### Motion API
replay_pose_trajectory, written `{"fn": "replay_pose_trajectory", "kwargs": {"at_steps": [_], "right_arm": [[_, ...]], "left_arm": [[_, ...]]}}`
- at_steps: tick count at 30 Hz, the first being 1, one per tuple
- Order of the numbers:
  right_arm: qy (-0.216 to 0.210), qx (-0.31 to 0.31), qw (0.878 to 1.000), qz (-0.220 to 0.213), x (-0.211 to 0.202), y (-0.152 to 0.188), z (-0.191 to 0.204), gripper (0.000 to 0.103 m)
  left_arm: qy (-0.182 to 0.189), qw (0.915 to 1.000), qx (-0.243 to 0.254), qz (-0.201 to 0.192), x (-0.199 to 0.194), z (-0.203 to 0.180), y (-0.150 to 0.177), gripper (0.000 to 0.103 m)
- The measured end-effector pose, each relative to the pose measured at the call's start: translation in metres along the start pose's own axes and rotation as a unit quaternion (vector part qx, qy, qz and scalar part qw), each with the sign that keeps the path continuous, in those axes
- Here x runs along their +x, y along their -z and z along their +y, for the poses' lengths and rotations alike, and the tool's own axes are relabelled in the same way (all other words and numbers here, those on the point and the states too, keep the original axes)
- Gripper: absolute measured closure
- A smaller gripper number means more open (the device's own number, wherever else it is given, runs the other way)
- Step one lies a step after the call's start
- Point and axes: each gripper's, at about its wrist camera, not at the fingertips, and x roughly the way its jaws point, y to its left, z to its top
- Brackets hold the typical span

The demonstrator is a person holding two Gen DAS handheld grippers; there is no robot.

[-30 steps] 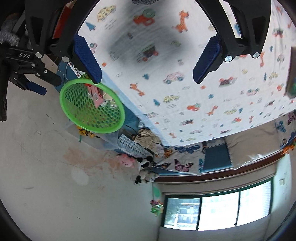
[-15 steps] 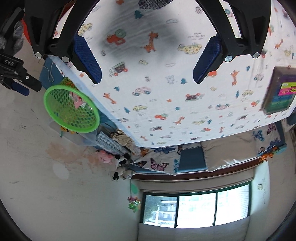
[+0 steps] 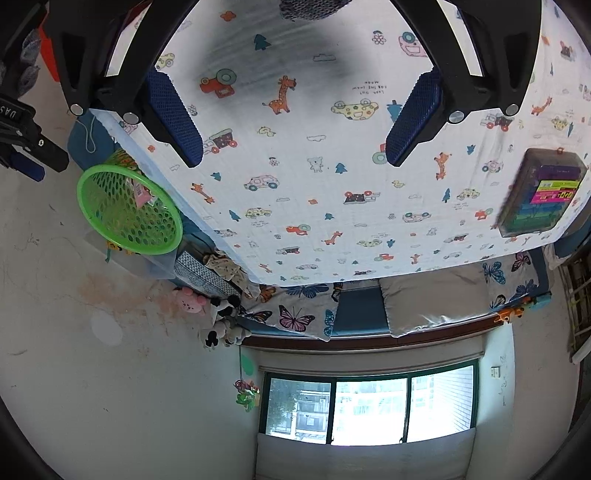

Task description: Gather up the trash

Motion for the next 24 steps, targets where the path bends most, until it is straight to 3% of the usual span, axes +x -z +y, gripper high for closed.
{"fn": "replay_pose_trajectory", "kwargs": {"at_steps": [24], "right_arm": [[-0.008,-0.005,1.000,0.005,0.0021,0.0006,0.0081,0.004]], "left_arm": [[-0.009,0.9999,-0.003,0.011,0.0048,0.0024,0.0059,0.007]]}}
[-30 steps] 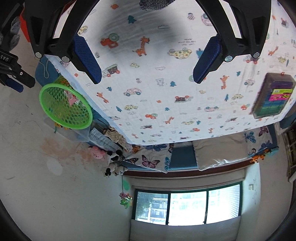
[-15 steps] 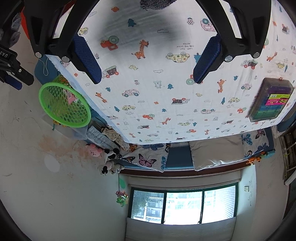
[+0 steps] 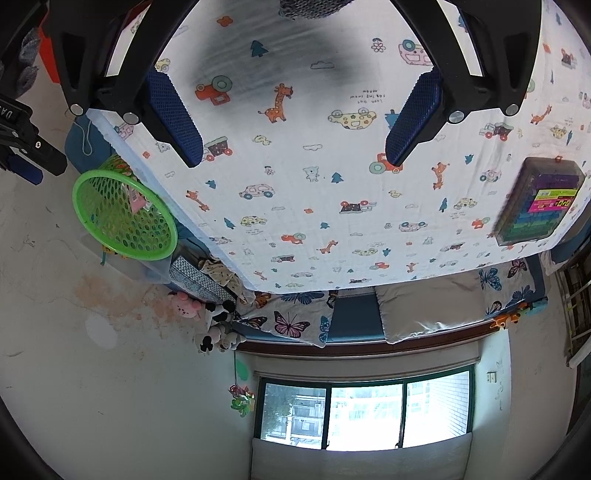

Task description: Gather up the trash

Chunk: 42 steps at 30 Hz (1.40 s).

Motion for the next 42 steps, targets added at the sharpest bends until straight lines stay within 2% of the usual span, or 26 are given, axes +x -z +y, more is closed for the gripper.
{"fn": "replay_pose_trajectory", "kwargs": {"at_steps": [42], "right_arm": [[0.001,0.004,1.000,0.003,0.0046,0.0024,-0.0002,0.004]], "left_arm": [[-0.004,1.0000,-0.003,0.006,0.0030,0.0068,0.0060,0.007]]}}
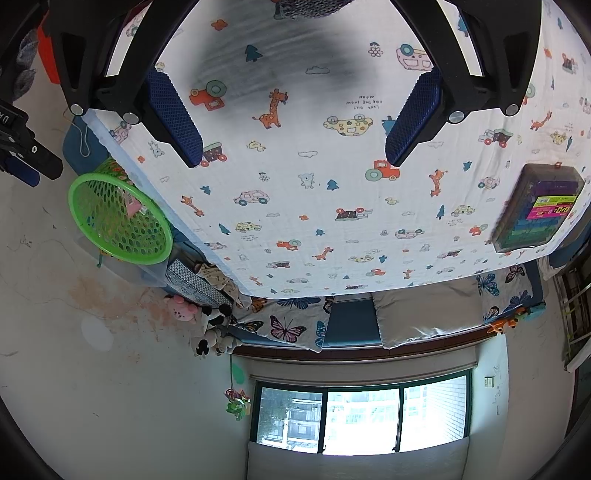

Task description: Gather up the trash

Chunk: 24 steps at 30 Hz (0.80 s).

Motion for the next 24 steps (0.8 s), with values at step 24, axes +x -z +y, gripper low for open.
{"fn": "replay_pose_trajectory", "kwargs": {"at_steps": [24], "right_arm": [[0.002,0.003,1.000,-0.001,-0.001,0.002,0.000,0.004]], "left_arm": [[0.006,1.0000,0.007,-0.001,-0.003,-0.011,0.001,0.007]]}}
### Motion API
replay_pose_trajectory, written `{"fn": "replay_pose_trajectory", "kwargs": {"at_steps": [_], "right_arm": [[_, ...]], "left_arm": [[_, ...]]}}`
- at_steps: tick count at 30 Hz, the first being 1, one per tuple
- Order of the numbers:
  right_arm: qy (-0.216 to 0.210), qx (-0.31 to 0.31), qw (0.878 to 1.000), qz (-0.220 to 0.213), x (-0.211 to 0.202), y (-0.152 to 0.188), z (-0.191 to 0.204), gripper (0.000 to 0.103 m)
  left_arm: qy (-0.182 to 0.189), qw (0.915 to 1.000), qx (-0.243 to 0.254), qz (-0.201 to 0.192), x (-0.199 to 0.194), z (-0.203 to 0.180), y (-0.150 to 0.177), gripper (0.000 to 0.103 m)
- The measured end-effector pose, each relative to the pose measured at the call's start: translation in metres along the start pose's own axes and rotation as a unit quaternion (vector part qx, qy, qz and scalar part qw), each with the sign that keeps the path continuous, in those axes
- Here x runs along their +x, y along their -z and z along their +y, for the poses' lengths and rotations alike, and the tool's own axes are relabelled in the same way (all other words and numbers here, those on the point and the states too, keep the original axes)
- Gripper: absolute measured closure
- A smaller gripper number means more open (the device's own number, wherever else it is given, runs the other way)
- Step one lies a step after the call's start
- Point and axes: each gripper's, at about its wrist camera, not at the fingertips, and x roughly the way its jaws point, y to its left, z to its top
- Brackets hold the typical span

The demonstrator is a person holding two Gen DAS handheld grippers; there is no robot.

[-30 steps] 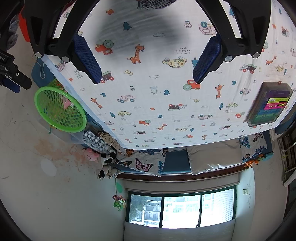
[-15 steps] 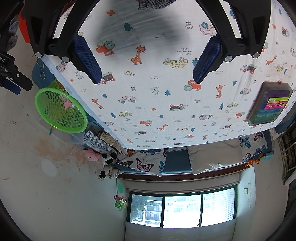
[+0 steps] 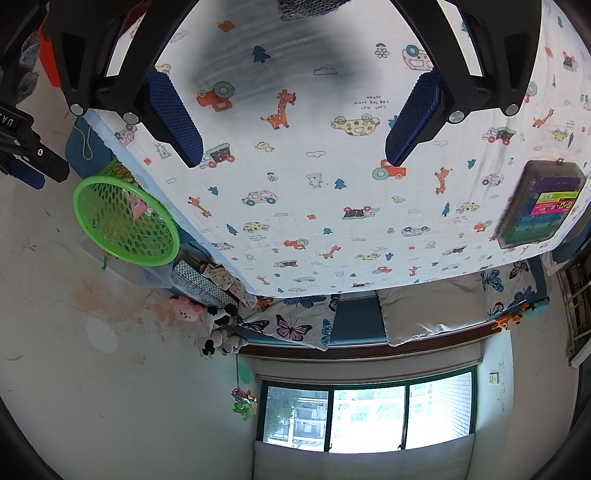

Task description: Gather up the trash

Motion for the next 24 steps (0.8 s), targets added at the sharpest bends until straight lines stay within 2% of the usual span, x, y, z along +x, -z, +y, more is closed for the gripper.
{"fn": "replay_pose_trajectory", "kwargs": {"at_steps": [24], "right_arm": [[0.003,0.005,1.000,-0.002,-0.0015,0.0008,-0.0020,0.004]], "left_arm": [[0.005,0.9999,0.010,-0.003,-0.0011,-0.0059,0.0007,0.007]]}}
